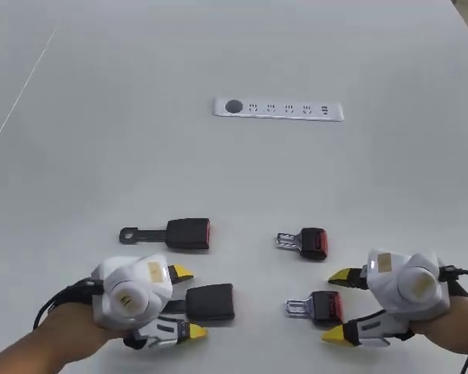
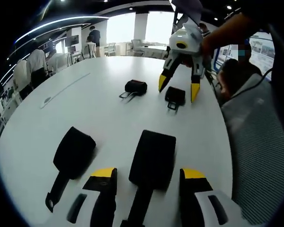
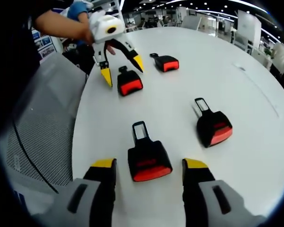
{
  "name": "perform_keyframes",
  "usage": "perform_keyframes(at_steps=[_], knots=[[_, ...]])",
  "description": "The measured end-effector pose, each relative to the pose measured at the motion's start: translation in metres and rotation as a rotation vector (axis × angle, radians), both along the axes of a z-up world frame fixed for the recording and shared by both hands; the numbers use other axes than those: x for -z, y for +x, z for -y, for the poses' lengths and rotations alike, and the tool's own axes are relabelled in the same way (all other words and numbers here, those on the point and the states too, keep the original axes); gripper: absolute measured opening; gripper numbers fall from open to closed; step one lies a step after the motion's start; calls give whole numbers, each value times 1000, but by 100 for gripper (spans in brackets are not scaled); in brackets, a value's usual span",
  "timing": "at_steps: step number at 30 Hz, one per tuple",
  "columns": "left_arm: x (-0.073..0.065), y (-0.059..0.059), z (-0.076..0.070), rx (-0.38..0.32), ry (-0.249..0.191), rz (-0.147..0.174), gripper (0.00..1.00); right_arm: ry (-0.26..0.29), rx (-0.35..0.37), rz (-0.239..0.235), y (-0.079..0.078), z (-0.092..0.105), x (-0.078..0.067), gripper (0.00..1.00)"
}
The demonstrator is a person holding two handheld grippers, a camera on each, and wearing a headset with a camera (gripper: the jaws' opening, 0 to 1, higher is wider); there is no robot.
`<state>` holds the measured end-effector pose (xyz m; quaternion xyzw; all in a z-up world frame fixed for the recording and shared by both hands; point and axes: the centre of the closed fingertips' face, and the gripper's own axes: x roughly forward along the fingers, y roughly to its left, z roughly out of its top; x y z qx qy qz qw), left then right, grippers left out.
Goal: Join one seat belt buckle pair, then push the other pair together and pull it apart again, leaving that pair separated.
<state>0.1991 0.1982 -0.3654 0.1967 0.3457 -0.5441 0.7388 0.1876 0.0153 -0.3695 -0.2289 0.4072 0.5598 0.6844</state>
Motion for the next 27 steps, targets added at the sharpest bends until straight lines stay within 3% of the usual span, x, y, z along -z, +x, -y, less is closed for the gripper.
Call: perform_keyframes(at_steps=[5,6,8,11,17,27], knots=[[5,-1,2,54,20,6,46,-2,-20,4,2,1,-1,54],[4,-1,4,85,16,27,44,-6,-24,2,3,2,-1,51],[5,-1,3,98,23,30,38,-9,-42,1,1,3,0,46],[5,-3,5,144,26,29,35,-21,-61,11,-1,5,1,40],[5,-5,5,252,53,52,34,-36,-68,19,-1,6,0,37],[5,-4,6,279,67,50,34,-39,-86,35,-1,1,-1,36]])
